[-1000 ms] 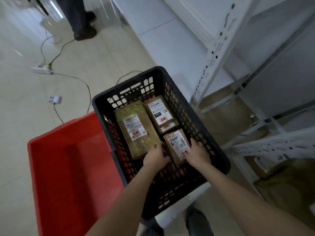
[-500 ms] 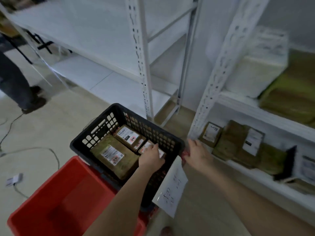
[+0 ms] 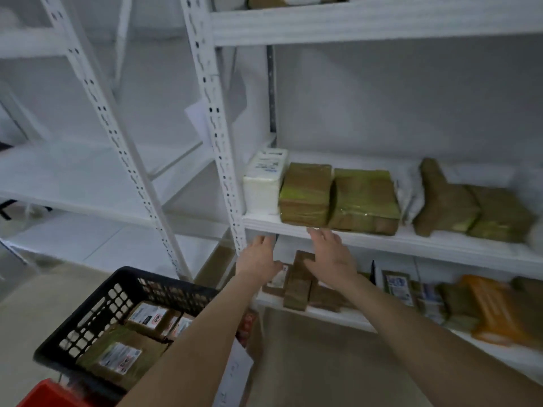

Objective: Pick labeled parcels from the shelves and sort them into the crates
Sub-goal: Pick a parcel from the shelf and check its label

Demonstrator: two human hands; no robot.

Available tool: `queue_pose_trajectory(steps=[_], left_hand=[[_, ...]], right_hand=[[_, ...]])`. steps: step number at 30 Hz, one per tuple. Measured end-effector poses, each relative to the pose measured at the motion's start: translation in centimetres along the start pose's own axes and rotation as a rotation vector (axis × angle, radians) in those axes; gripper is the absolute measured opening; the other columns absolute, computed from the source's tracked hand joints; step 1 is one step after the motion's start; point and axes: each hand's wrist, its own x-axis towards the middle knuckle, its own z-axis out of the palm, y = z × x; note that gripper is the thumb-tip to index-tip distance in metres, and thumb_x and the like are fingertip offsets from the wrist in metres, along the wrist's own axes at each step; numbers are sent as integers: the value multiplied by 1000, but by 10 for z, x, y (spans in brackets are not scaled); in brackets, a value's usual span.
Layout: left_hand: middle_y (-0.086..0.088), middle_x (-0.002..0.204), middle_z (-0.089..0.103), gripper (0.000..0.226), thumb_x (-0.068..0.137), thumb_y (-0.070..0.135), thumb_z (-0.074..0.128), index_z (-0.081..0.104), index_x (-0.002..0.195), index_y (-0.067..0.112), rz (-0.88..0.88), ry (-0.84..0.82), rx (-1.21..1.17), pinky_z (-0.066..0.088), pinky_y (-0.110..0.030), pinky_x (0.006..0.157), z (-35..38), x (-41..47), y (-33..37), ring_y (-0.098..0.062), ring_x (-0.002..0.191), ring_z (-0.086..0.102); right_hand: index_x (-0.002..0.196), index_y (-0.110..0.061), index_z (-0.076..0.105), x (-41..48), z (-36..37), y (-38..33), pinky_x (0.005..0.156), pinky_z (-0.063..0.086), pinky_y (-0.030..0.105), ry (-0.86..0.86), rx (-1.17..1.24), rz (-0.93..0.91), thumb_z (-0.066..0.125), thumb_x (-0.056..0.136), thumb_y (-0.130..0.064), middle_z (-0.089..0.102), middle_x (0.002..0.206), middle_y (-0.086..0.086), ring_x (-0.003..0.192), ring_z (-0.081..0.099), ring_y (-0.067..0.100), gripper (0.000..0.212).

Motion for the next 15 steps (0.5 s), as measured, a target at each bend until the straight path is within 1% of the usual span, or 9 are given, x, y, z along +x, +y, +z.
queue_pose_trajectory(steps=[3, 5, 7, 9, 12, 15], left_hand=[[-9, 137, 40, 57, 89, 35, 56, 35, 137, 14, 72, 111, 8, 44, -41, 93, -30, -6, 58, -27, 124, 43], [-9, 134, 43, 56, 87, 35, 58, 38, 134, 14, 123, 187, 13, 45, -40, 91, -50, -11, 93, -28, 121, 45], [-9, 137, 43, 62, 85, 33, 60, 37, 139, 15, 174, 256, 5, 45, -39, 91, -71, -15, 124, -28, 123, 46], [-7, 141, 40, 65, 85, 30, 60, 34, 143, 18, 210, 327, 9, 45, -38, 93, -93, -19, 152, -27, 125, 45], [-4, 143, 39, 61, 89, 30, 56, 32, 145, 19, 280, 430, 51, 46, -38, 91, -125, -20, 185, -25, 125, 46], [-2, 141, 42, 56, 92, 32, 52, 34, 144, 19, 355, 560, 68, 48, -37, 85, -162, -17, 210, -23, 118, 52]], right_hand=[[149, -21, 22, -19, -51, 27, 104, 38, 38, 101, -25, -17, 58, 90, -31, 32, 145, 6, 130, 35, 27, 70], [149, -21, 23, -32, -85, 41, 102, 40, 38, 171, -24, -19, 58, 90, -30, 34, 143, 6, 129, 36, 27, 69], [148, -21, 24, -44, -117, 52, 101, 40, 39, 232, -15, -28, 56, 90, -28, 34, 143, 6, 129, 35, 27, 66], [147, -20, 26, -52, -148, 61, 103, 37, 38, 299, -38, -45, 56, 91, -26, 35, 142, 7, 130, 35, 27, 64], [145, -21, 31, -59, -191, 72, 102, 36, 36, 425, -55, -68, 55, 92, -25, 38, 141, 5, 129, 36, 25, 58], [143, -24, 32, -57, -236, 74, 99, 39, 35, 549, -27, -89, 54, 92, -23, 37, 140, 2, 130, 35, 22, 55]])
